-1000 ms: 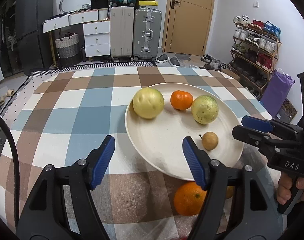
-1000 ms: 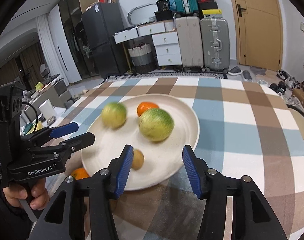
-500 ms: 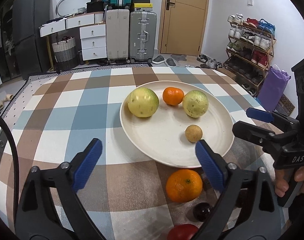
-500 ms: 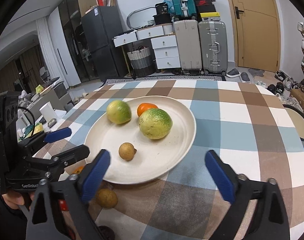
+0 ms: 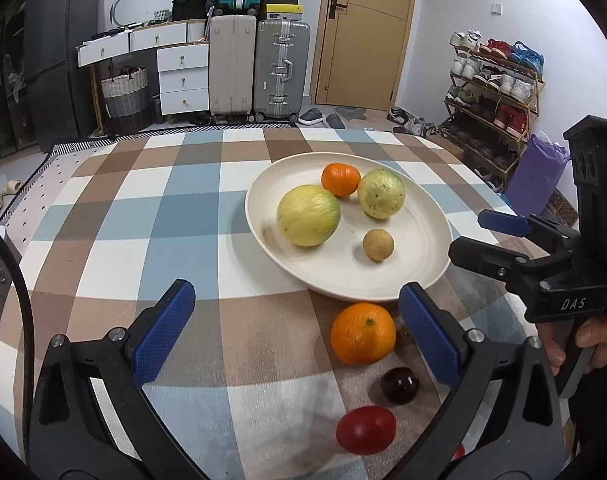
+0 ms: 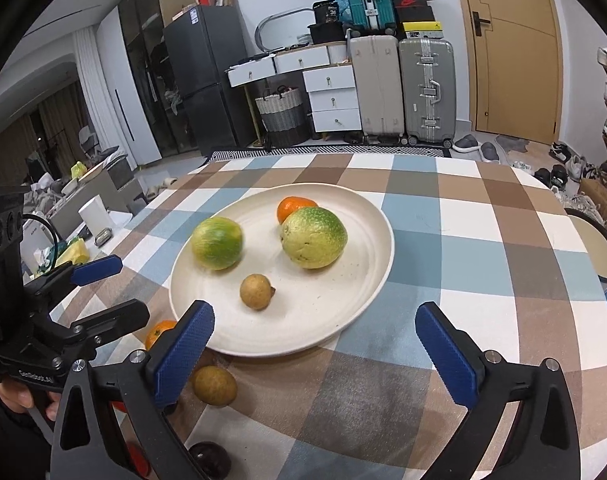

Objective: Organize fruits
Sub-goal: 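Withdraw both grippers from the plate toward the remaining fruits, then grasp a brown round fruit with the right gripper while the left grasps the orange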

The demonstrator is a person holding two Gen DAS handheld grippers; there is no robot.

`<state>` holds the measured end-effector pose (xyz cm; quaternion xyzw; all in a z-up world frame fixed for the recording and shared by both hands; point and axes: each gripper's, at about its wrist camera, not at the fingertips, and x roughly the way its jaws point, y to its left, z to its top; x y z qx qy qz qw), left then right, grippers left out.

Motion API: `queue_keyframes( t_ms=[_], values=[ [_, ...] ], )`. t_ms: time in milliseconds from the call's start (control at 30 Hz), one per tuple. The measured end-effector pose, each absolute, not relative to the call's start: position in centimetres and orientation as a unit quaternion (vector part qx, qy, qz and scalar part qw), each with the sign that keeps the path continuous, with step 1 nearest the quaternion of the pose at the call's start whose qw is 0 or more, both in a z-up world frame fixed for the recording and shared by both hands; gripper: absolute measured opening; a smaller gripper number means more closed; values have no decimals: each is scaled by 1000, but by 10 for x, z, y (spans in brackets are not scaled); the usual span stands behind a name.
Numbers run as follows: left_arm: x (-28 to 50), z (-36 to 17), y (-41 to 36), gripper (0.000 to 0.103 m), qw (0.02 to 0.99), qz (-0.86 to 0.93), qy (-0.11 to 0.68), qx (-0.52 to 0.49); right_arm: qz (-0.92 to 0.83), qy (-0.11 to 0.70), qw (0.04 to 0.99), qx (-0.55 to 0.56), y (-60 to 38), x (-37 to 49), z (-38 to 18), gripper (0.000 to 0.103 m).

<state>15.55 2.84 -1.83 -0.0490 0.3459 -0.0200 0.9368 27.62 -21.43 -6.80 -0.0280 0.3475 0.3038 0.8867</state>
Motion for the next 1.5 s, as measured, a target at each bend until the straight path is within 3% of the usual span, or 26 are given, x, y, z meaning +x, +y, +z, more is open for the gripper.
queue_keyframes(
  t_ms=[1000,1333,1500],
  values=[
    [155,-29,18,102,918,-38,394,-31,376,417,821,-105,-185,250,-92,102],
    [159,-33,20,102,916,-34,398,-33,384,425,812,-116,-181,248,-94,73],
    [160,-34,21,102,916,-32,399,-35,393,422,807,-128,-175,243,-95,64]
  ],
)
